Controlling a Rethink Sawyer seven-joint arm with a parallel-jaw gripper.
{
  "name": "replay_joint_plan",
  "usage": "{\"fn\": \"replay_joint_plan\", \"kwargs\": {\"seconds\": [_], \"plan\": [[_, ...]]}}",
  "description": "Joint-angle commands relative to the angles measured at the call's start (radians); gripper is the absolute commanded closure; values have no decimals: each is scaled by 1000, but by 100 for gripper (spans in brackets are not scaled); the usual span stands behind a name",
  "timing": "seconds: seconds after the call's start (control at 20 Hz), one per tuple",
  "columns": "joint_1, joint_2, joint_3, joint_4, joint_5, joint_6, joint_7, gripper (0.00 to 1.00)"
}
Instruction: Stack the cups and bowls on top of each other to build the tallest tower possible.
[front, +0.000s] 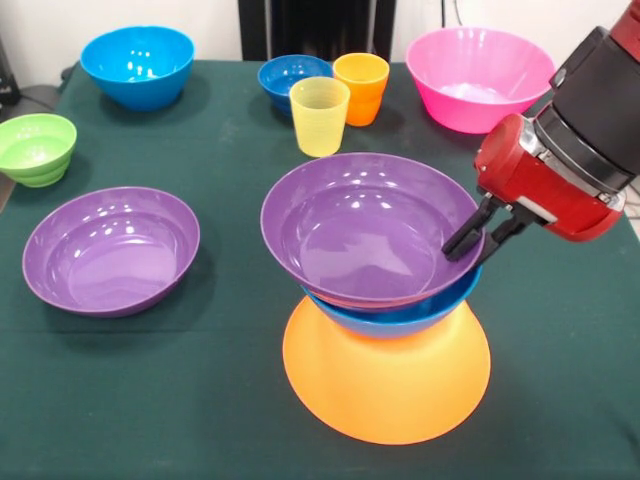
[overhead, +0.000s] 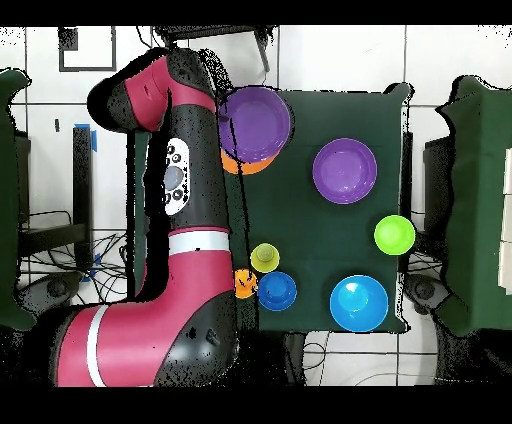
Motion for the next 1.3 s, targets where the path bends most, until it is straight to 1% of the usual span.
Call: {"fn": "replay_joint_plan", "kwargs": {"seconds": [0.05, 0.4, 0.85, 1.3], "plan": [[4, 6, 75, 86, 21, -58, -130, 100], [10, 8, 83, 74, 38, -31, -128, 100], [17, 29, 76, 16, 43, 16, -147, 100], [22, 46, 70, -16, 37, 17, -148, 100]]}}
